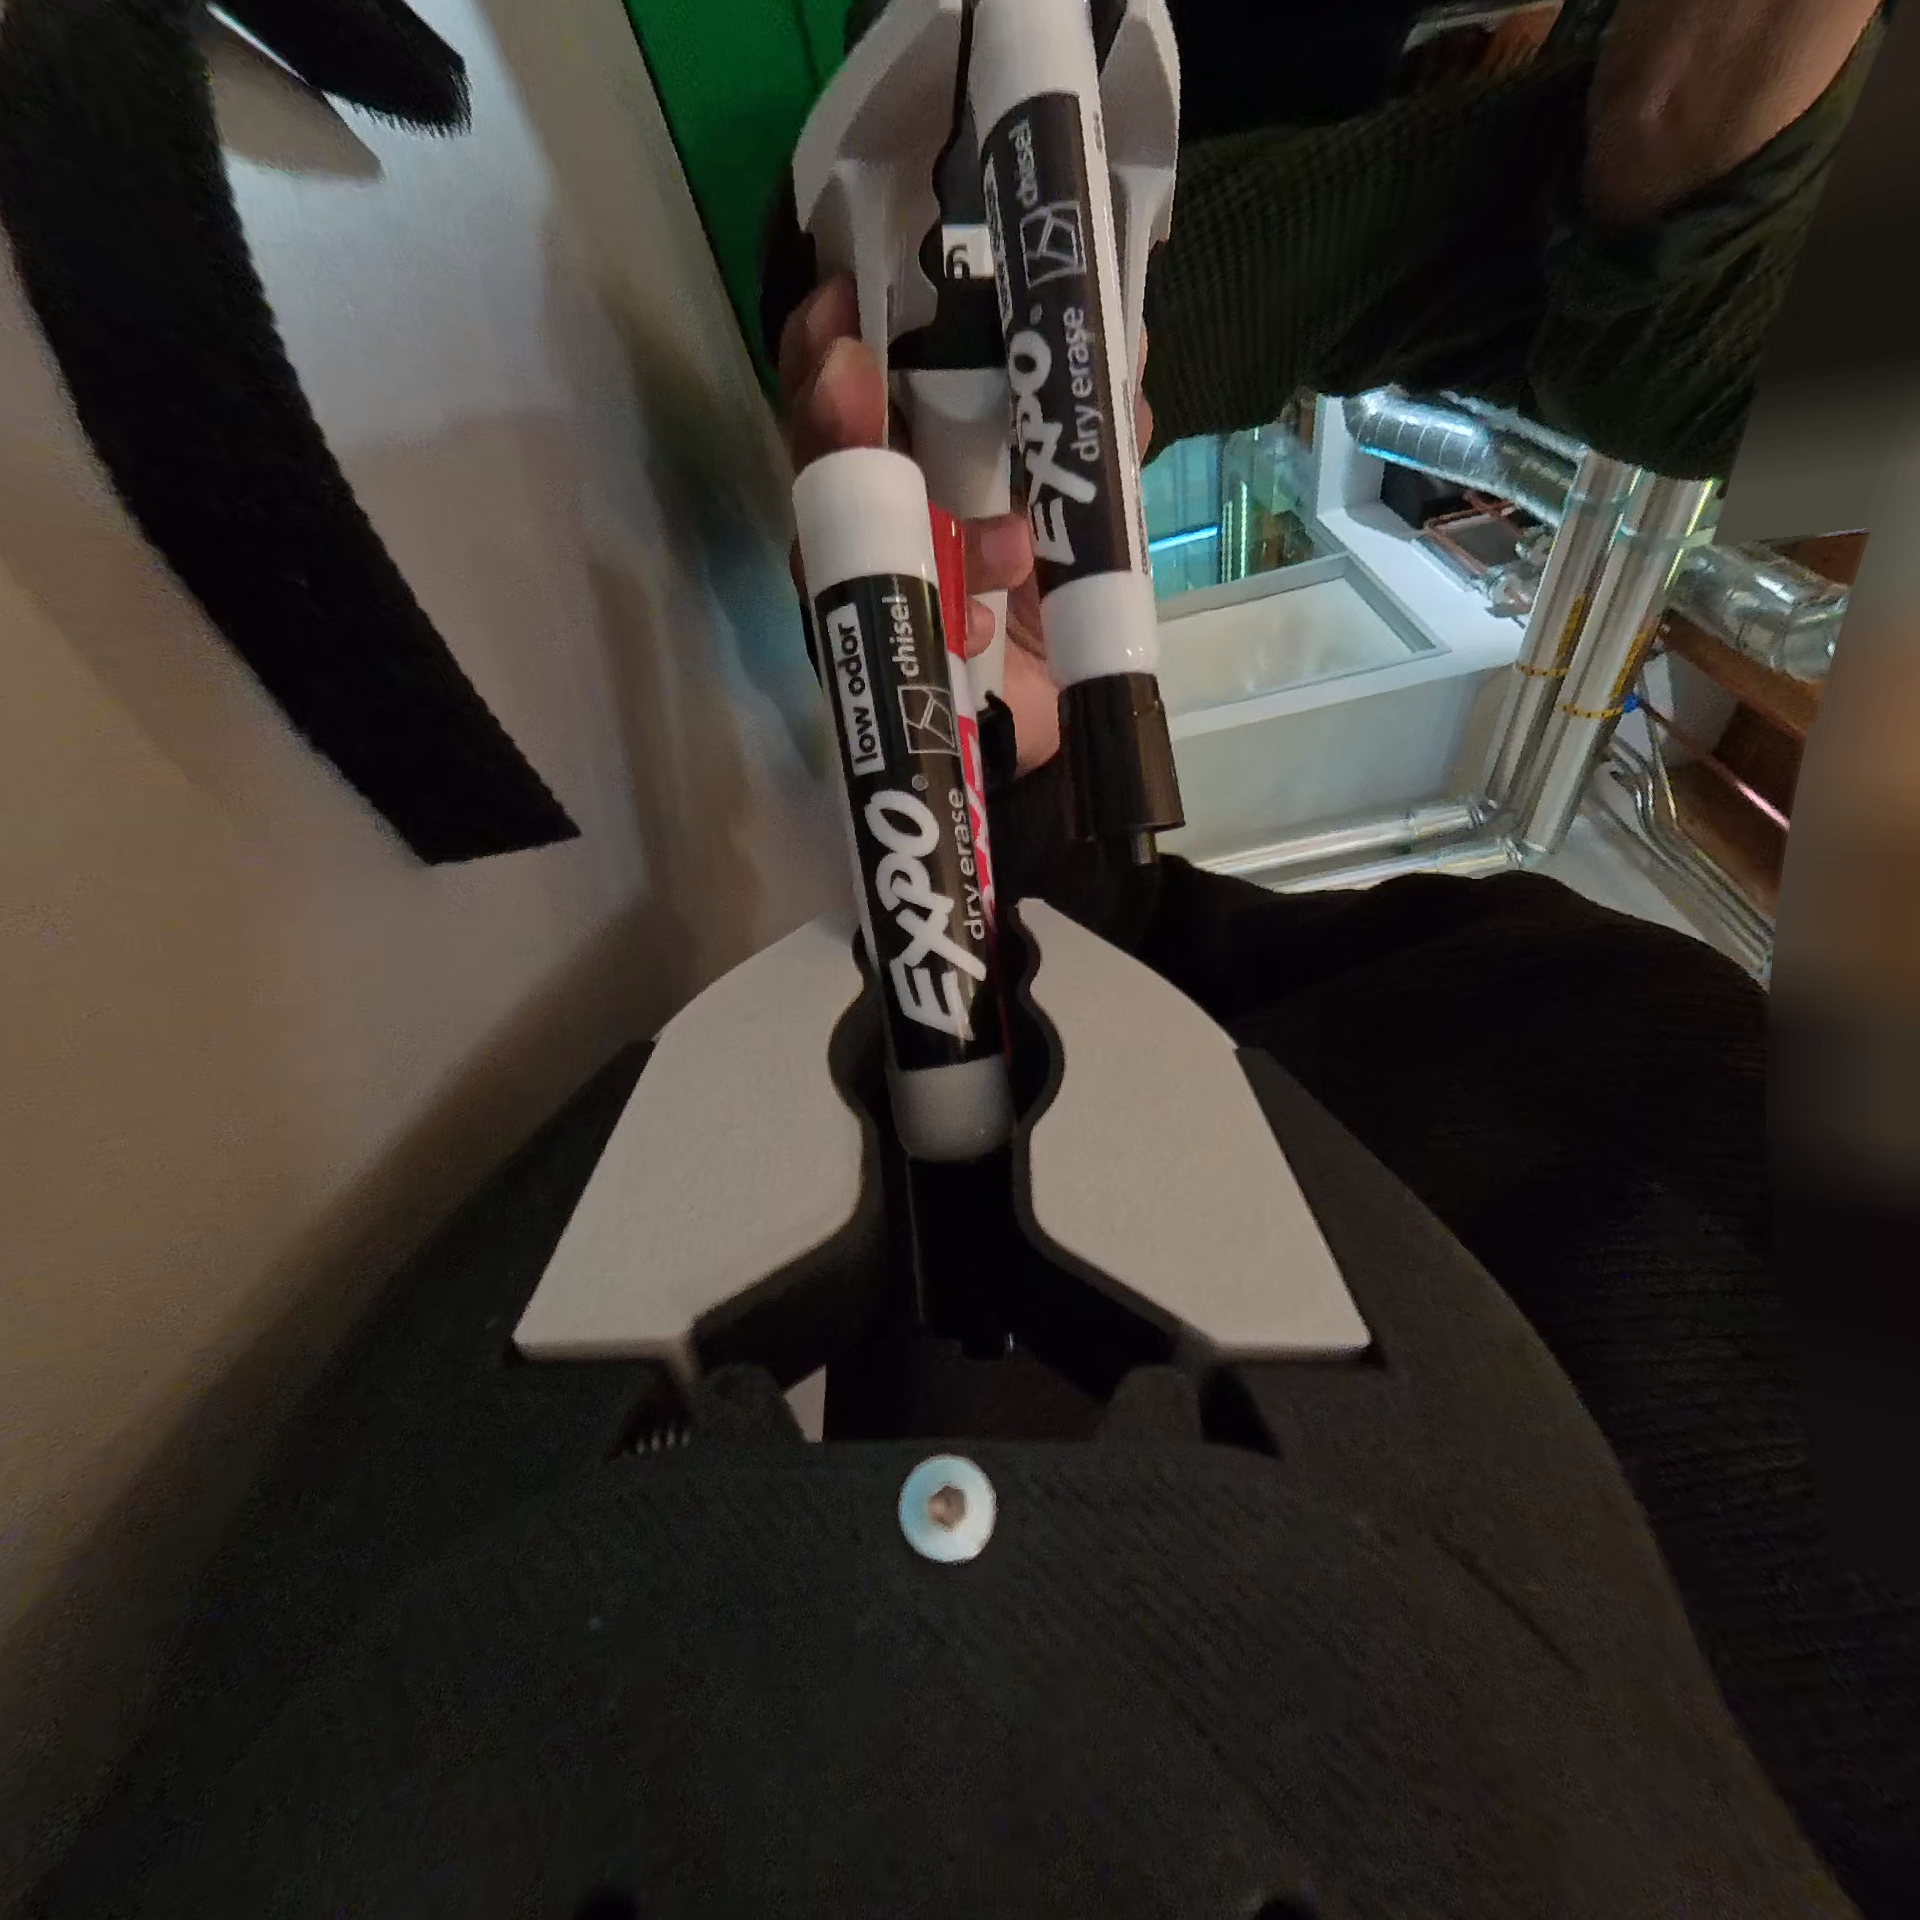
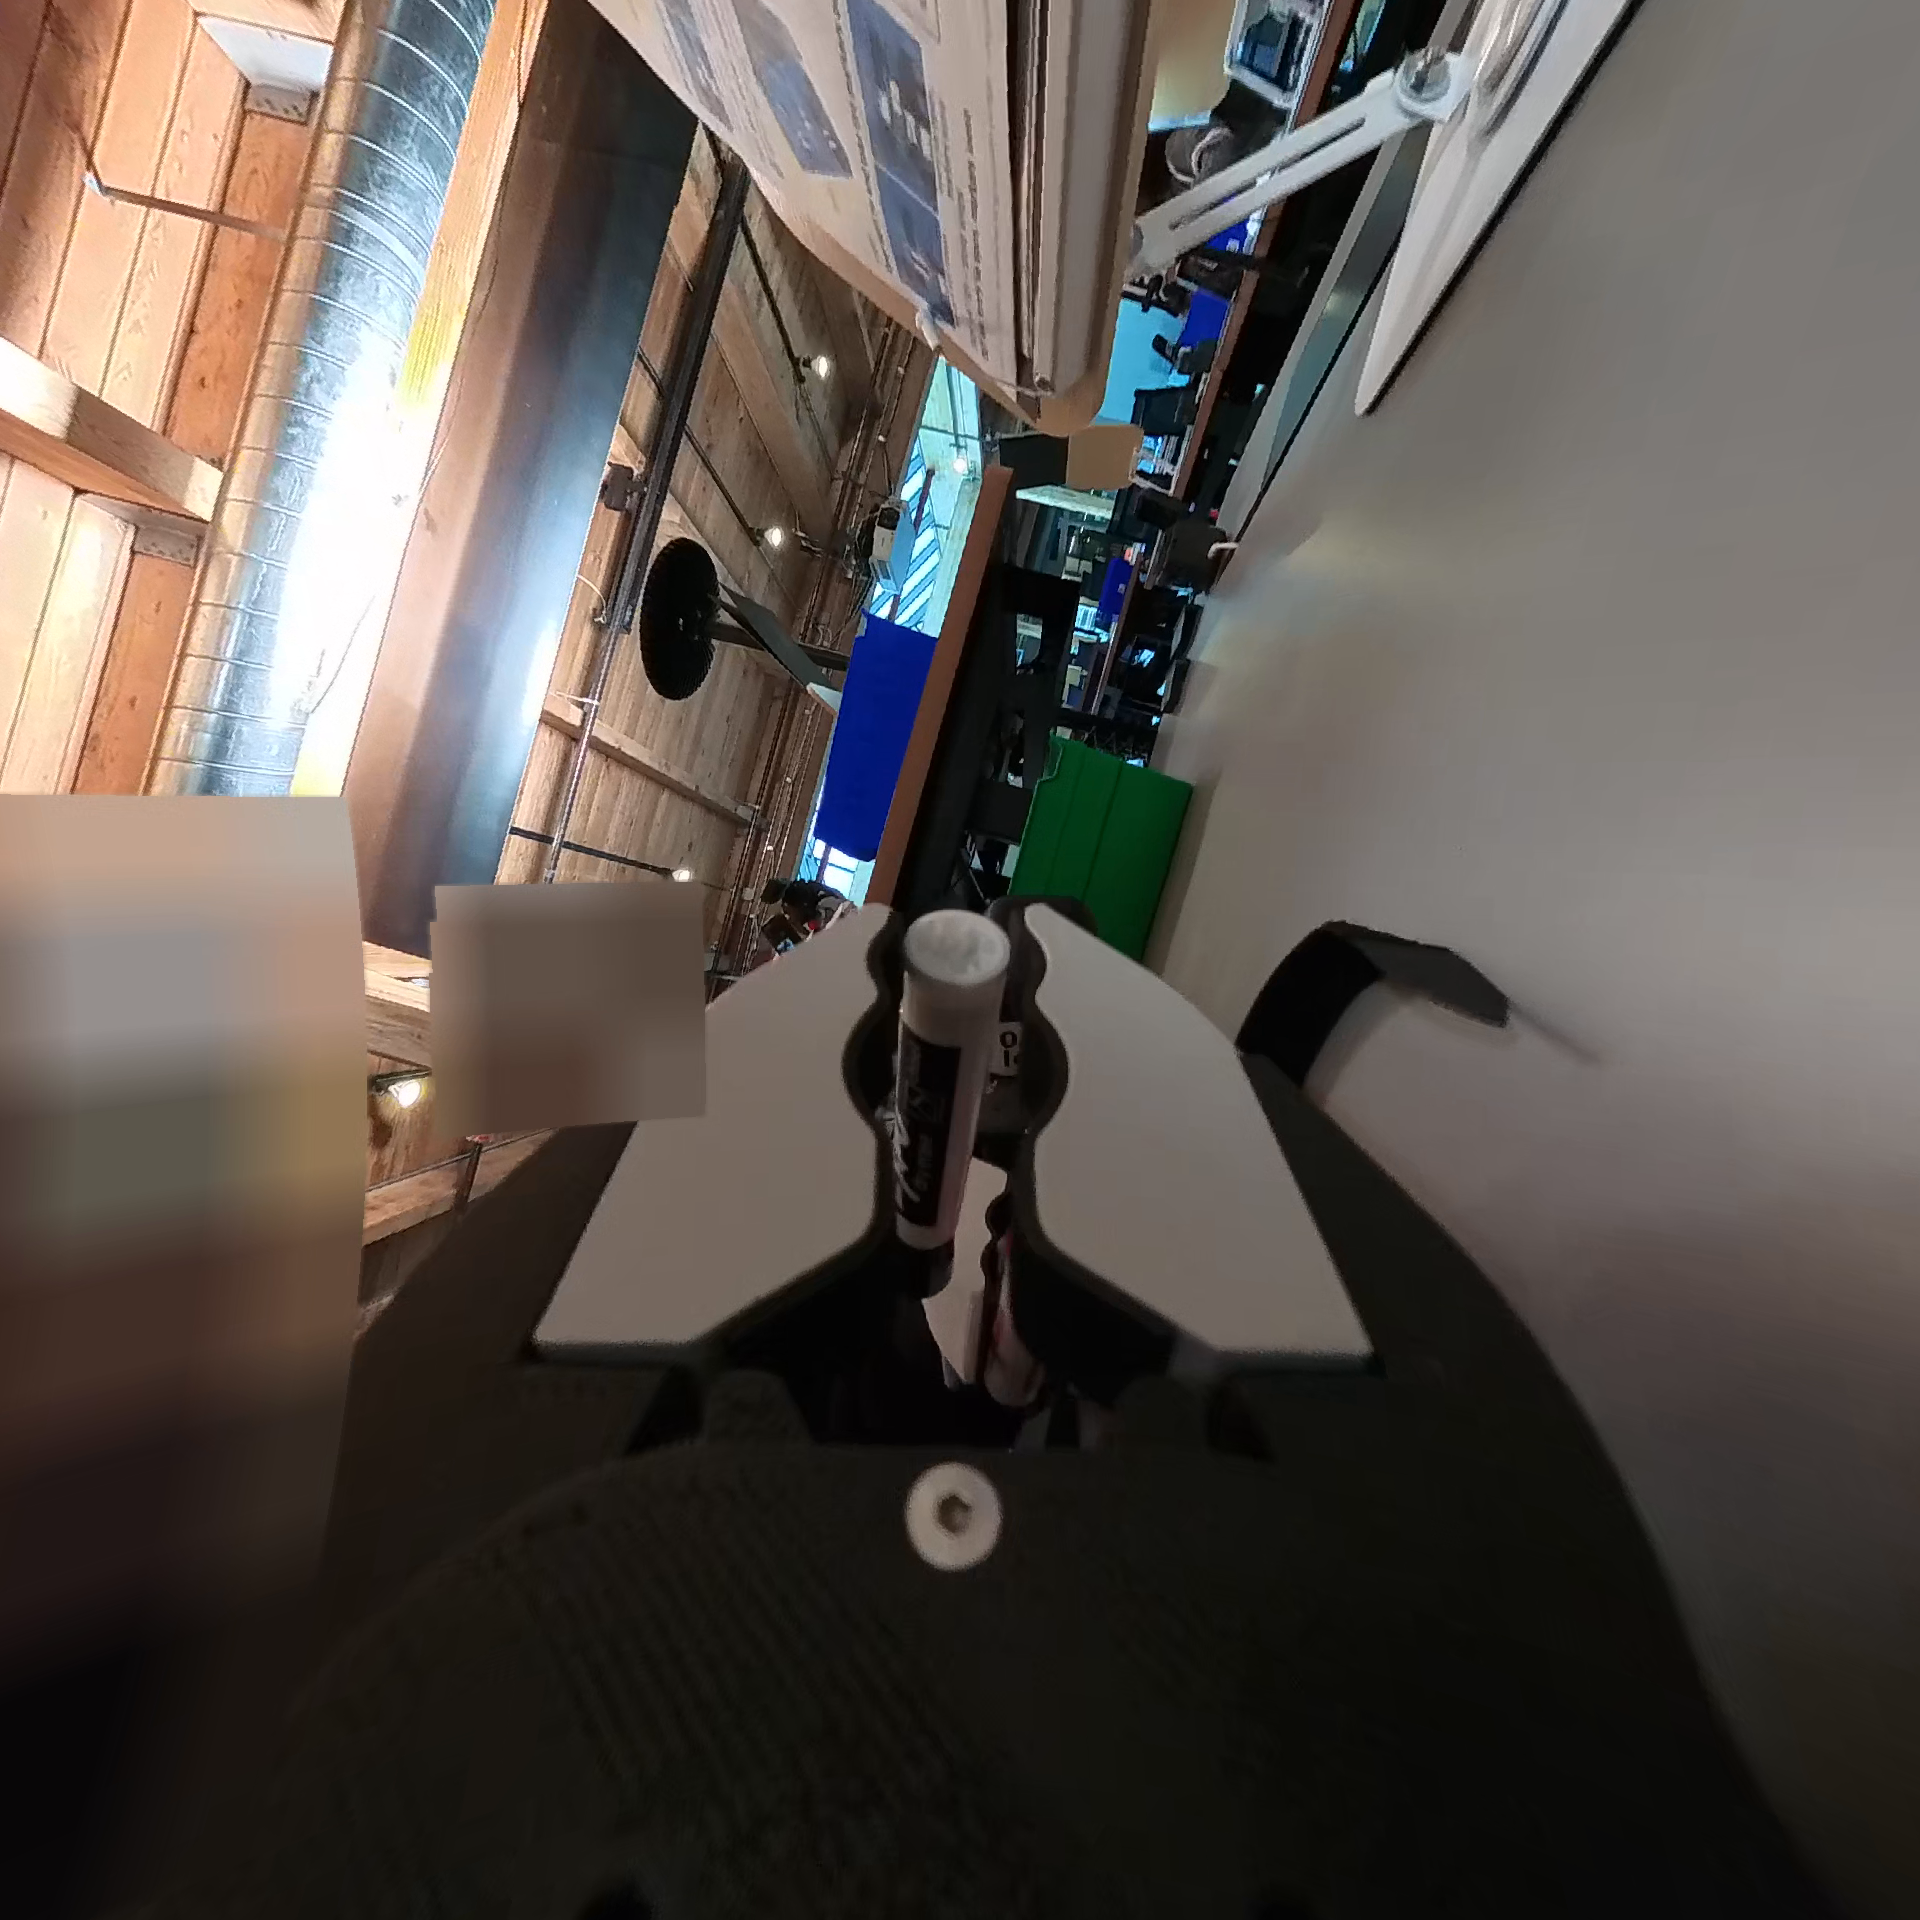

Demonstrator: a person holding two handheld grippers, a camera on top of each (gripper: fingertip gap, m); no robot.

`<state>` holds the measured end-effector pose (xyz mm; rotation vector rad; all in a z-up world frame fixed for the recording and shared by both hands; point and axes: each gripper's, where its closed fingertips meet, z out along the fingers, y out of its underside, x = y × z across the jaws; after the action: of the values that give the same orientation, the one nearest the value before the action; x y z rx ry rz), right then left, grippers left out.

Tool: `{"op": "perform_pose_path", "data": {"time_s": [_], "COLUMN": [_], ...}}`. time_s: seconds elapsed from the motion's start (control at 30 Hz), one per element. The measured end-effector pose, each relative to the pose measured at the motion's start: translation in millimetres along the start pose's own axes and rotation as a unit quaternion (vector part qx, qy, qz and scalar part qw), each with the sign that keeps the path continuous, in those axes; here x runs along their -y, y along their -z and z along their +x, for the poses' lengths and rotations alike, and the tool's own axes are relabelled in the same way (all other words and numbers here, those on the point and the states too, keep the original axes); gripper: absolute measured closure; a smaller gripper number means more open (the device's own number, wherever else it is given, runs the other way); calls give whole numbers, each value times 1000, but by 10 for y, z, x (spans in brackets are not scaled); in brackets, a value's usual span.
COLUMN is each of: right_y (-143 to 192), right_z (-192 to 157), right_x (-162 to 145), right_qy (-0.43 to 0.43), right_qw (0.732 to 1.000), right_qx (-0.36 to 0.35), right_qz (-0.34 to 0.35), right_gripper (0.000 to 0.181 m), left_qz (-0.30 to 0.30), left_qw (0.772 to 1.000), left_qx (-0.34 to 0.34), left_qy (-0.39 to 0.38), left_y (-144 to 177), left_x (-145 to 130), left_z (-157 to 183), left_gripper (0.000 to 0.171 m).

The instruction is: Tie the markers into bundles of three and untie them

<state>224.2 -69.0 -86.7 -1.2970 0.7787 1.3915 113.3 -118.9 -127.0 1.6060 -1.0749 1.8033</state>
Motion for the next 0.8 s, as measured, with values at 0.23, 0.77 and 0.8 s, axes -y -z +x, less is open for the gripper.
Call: {"op": "perform_pose_path", "data": {"time_s": [0.23, 0.77, 0.8], "right_y": [39, -111, -113], "right_z": [-153, 97, 101], "right_x": [120, -309, -314], "right_qy": [65, 18, 21], "right_qw": [998, 996, 996], "right_qx": [4, -37, -38], "right_qz": [9, -76, -76], "right_gripper": [162, 162, 162], "left_qz": [72, 90, 89], "left_qw": [996, 994, 994], "left_qx": [-29, -49, -49], "left_qy": [39, 33, 33], "left_y": [115, 106, 100], "left_x": [212, 251, 245], "left_z": [19, 78, 80], "left_gripper": [152, 151, 151]}}
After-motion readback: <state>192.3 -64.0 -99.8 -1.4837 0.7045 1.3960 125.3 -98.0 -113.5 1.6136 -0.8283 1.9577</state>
